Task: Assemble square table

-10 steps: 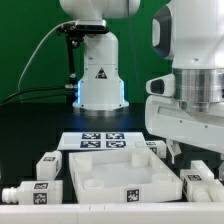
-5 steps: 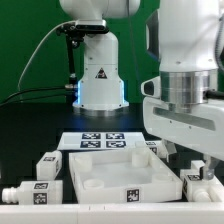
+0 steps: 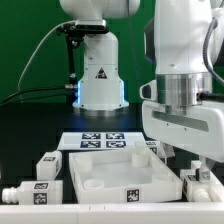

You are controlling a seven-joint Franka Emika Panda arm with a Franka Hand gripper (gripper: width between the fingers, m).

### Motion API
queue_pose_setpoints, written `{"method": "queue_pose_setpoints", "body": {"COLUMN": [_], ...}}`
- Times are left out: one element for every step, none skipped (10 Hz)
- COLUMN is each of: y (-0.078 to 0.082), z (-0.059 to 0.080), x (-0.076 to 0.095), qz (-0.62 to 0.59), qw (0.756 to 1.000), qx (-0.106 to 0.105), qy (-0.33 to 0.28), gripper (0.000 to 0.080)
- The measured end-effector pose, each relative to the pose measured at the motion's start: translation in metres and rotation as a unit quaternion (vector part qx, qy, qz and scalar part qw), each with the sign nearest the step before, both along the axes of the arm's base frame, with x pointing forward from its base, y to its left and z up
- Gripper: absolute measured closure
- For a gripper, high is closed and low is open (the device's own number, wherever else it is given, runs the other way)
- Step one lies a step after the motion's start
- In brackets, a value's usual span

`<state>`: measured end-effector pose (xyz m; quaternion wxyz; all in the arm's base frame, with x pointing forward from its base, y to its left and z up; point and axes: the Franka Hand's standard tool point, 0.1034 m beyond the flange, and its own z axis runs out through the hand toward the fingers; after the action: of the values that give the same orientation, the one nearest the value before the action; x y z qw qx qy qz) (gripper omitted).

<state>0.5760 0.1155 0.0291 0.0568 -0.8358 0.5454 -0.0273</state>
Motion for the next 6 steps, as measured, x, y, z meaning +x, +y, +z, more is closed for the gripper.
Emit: {"method": "queue_pose_setpoints", "body": {"y": [-0.0008,-0.0025,-0.0023,-0.0013,-0.0016,-0.0029], "z": [0.001,0.0011,-0.0022,-0.0043,-0.005,-0.0056], "x": [0.0047,0.0081,0.0078,0.0092,0.0114,0.0112], "qz": [0.002,0.006,0.01,0.011,0.007,0.003], "qw": [1.0,1.0,1.0,1.0,1.0,0.999], "qx": [0.0,-0.001,-0.003,-0.005,-0.006,-0.007], "qy": [-0.003,-0.006,-0.007,-0.014,-0.026,-0.037], "gripper": [0.015,0.015,0.015,0.015,0.015,0.015]}}
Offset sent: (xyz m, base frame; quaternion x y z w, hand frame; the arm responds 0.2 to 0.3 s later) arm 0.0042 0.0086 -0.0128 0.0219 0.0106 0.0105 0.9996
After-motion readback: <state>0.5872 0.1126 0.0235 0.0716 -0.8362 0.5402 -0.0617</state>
